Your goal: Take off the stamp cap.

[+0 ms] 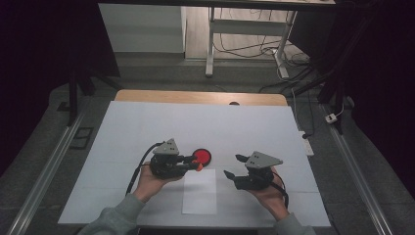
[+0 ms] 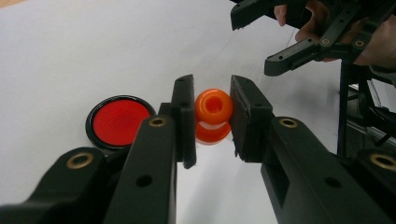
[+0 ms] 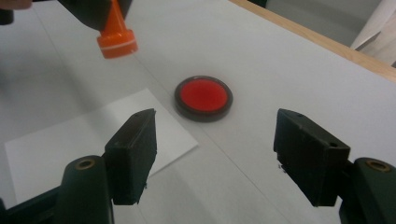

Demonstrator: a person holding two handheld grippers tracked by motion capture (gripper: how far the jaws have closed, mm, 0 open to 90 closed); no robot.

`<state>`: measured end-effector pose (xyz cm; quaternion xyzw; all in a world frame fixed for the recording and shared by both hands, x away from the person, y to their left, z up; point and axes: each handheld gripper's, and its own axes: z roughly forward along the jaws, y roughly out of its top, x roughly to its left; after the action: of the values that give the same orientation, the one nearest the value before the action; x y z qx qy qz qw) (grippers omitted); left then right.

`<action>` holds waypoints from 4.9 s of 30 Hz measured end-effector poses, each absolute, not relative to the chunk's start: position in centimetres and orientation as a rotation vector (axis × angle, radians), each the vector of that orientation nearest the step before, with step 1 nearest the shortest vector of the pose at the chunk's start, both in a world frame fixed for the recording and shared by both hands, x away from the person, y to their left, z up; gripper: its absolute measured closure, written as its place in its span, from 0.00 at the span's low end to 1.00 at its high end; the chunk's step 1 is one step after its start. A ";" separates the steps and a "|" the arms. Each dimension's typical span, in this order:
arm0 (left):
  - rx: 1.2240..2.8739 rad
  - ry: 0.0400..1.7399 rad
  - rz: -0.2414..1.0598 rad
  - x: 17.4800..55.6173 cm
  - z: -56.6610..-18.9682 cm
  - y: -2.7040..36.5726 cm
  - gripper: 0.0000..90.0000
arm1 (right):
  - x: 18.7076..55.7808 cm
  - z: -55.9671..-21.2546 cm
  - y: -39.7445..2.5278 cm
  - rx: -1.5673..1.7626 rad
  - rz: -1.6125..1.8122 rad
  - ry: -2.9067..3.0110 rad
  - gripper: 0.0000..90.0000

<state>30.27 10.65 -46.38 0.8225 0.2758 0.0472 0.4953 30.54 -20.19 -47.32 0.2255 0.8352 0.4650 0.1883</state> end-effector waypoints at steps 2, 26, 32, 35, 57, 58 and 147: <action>1.992 0.672 0.112 30.3 -46.5 10.6 0.80 | 30.4 -47.5 -19.9 0.638 1.336 2.352 0.33; 2.022 0.659 0.101 30.2 -47.0 9.6 0.80 | 29.7 -49.1 -16.7 0.527 1.342 2.442 0.33; 2.024 0.657 0.100 30.2 -47.1 9.4 0.80 | 29.7 -49.2 -15.8 0.505 1.350 2.450 0.33; 2.027 0.654 0.098 30.2 -47.2 9.3 0.80 | 29.7 -49.3 -15.5 0.498 1.346 2.455 0.33; 2.027 0.645 0.090 30.3 -47.1 8.7 0.80 | 29.5 -49.5 -14.2 0.467 1.343 2.472 0.34; 2.027 0.645 0.090 30.3 -47.1 8.7 0.80 | 29.5 -49.5 -14.2 0.467 1.343 2.472 0.34; 2.014 0.640 0.075 30.2 -47.7 8.5 0.80 | 29.5 -50.5 -12.9 0.502 1.313 2.436 0.72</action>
<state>30.16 8.52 -47.65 0.8296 0.2637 0.0307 0.4911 29.46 -12.94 -50.54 0.1760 0.8543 0.4607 0.1640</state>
